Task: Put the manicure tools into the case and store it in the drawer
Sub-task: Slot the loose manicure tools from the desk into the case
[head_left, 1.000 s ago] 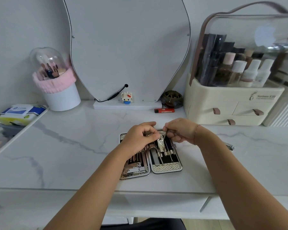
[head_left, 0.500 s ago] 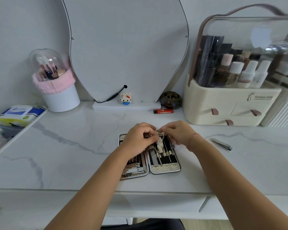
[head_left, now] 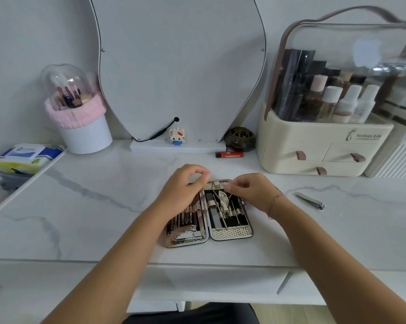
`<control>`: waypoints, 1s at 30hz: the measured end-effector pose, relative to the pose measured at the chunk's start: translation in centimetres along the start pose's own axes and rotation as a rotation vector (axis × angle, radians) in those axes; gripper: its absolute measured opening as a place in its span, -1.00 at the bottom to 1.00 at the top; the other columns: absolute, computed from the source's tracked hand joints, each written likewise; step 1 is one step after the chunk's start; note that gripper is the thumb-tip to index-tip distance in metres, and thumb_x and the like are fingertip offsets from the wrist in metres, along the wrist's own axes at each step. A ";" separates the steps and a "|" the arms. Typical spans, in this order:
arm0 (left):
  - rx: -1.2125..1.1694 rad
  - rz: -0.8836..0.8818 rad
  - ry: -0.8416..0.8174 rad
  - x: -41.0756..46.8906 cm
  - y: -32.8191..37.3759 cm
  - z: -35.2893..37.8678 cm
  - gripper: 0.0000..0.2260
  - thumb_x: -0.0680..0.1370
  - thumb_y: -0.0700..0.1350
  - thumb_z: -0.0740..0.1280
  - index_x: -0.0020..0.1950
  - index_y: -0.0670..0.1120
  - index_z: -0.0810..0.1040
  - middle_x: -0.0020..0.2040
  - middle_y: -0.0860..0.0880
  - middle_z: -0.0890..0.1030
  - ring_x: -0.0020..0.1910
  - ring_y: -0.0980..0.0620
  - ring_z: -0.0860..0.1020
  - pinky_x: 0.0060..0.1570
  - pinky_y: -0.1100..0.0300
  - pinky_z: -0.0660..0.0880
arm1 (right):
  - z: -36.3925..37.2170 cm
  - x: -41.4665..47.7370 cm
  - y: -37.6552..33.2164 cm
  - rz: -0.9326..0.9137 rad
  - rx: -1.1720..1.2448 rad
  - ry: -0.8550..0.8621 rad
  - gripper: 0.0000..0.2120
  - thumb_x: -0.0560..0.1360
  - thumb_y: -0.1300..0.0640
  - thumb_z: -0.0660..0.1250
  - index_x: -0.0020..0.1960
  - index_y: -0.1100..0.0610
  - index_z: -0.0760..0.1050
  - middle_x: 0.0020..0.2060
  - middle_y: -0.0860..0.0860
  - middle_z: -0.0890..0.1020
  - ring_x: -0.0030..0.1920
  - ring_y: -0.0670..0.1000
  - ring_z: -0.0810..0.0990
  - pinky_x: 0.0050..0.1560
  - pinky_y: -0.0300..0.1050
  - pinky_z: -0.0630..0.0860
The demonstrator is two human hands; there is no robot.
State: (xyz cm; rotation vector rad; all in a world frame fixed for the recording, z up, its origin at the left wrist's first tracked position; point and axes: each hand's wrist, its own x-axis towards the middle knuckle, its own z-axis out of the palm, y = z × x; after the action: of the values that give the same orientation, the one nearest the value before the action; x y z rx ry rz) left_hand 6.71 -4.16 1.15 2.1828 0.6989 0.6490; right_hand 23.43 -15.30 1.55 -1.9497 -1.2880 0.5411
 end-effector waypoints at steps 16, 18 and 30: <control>0.153 -0.065 0.077 -2.9 -4.1 -1.6 -0.73 0.58 0.09 0.19 0.18 0.04 0.55 0.31 0.09 0.47 0.32 0.08 0.36 0.32 0.11 0.23 | 0.2 1.8 -2.0 0.216 -0.090 -0.139 -0.89 0.33 0.11 0.51 -0.22 0.13 0.65 -0.34 -0.02 0.58 -0.34 -0.08 0.45 -0.34 -0.24 0.37; 0.153 -0.066 0.078 -2.9 -4.1 -1.5 -0.74 0.58 0.09 0.19 0.18 0.05 0.55 0.31 0.09 0.47 0.32 0.08 0.36 0.31 0.12 0.23 | 0.0 1.9 -2.1 0.241 -0.085 -0.167 -0.92 0.34 0.11 0.50 -0.24 0.11 0.64 -0.43 -0.03 0.54 -0.44 -0.08 0.37 -0.40 -0.24 0.33; 0.150 -0.064 0.087 -2.8 -4.2 -1.5 -0.72 0.59 0.11 0.17 0.16 0.03 0.55 0.30 0.09 0.48 0.31 0.06 0.37 0.31 0.10 0.25 | 0.0 2.5 -2.3 0.283 -0.173 -0.184 -0.84 0.32 0.06 0.52 -0.34 0.06 0.57 -0.44 -0.03 0.51 -0.39 -0.04 0.42 -0.20 -0.14 0.43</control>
State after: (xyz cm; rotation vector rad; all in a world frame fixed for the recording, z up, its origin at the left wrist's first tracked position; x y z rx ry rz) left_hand 2.58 -2.86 -1.85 2.2689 0.8846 0.6803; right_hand 23.01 -12.50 3.42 -2.2900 -1.2086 0.7857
